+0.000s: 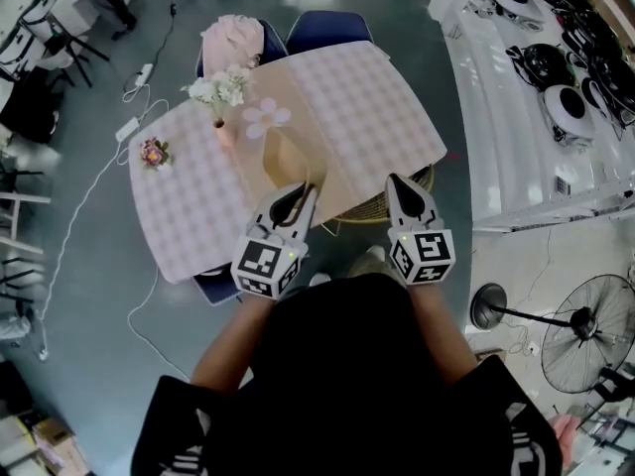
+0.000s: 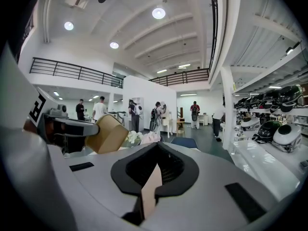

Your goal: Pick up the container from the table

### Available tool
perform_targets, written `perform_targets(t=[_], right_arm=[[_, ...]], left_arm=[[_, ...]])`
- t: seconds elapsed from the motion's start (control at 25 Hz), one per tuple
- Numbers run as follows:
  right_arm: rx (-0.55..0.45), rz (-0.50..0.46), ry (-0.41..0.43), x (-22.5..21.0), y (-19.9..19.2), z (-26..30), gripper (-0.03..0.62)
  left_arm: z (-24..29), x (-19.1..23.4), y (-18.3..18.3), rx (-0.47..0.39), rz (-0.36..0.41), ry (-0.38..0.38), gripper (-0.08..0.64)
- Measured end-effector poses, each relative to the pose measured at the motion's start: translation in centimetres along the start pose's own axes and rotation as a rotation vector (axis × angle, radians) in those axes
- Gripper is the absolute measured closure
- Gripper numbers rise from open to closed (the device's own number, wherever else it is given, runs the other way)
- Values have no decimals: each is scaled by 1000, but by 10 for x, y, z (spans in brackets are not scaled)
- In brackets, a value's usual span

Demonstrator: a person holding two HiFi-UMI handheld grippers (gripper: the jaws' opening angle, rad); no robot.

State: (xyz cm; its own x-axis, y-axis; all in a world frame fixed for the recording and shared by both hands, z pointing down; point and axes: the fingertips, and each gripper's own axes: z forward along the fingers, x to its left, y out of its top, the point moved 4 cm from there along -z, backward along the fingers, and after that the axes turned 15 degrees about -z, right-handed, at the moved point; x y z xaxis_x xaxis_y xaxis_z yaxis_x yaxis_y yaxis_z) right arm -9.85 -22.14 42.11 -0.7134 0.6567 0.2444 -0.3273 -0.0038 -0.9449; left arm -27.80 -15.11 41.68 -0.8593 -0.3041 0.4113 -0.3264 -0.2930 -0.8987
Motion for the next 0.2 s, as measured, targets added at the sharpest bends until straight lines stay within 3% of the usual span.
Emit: perform_targets(t=[0.2], right_arm=[[-11, -2, 24, -10, -5, 13, 594]], left_arm=[[15, 6, -5, -1, -10, 21, 538]])
